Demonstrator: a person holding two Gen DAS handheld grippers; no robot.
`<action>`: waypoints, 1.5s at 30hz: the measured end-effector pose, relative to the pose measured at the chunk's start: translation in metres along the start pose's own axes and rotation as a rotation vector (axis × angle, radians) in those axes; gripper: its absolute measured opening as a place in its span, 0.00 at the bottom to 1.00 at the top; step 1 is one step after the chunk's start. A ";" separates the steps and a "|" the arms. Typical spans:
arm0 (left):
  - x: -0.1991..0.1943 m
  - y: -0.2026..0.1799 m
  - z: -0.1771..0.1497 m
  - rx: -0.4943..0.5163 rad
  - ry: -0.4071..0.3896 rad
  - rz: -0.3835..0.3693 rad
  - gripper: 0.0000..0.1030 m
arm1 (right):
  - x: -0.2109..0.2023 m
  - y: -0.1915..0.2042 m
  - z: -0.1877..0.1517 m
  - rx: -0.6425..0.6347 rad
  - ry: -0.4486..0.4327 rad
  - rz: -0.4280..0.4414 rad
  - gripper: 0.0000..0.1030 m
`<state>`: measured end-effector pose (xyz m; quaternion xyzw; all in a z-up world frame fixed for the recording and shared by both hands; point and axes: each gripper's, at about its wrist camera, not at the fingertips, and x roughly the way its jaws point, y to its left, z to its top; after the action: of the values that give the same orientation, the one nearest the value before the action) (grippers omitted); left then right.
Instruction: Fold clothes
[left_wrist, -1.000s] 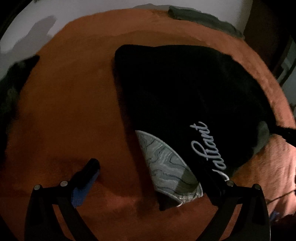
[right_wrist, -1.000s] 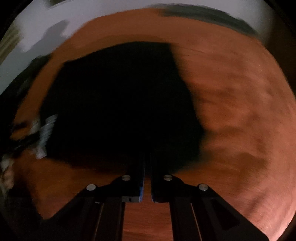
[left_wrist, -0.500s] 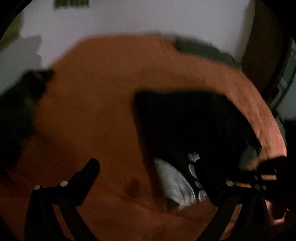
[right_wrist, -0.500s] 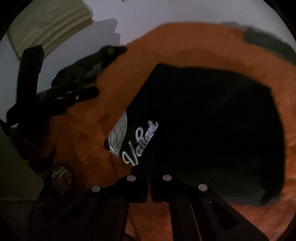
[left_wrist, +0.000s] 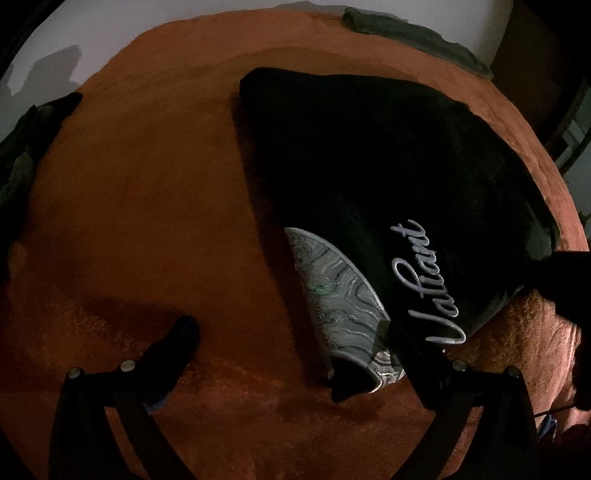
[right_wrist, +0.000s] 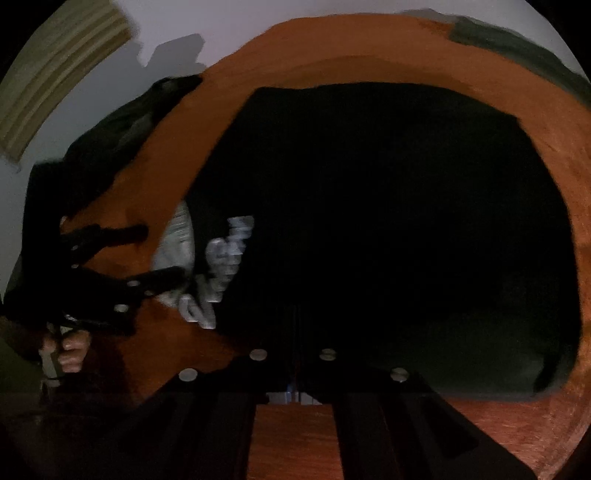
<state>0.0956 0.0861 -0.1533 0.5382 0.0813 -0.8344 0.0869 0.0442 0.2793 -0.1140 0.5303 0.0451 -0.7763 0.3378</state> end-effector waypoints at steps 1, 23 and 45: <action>0.002 -0.001 0.003 0.000 0.000 0.003 0.99 | -0.004 -0.013 -0.001 0.034 -0.008 0.002 0.00; 0.017 0.005 0.090 -0.071 -0.067 -0.116 0.99 | -0.077 -0.127 0.013 0.131 -0.102 -0.004 0.11; 0.075 0.043 0.156 -0.207 0.056 -0.602 0.97 | 0.008 -0.209 0.075 0.274 -0.012 0.384 0.64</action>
<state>-0.0630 0.0046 -0.1599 0.5010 0.3237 -0.7948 -0.1117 -0.1372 0.4038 -0.1486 0.5654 -0.1643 -0.6998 0.4044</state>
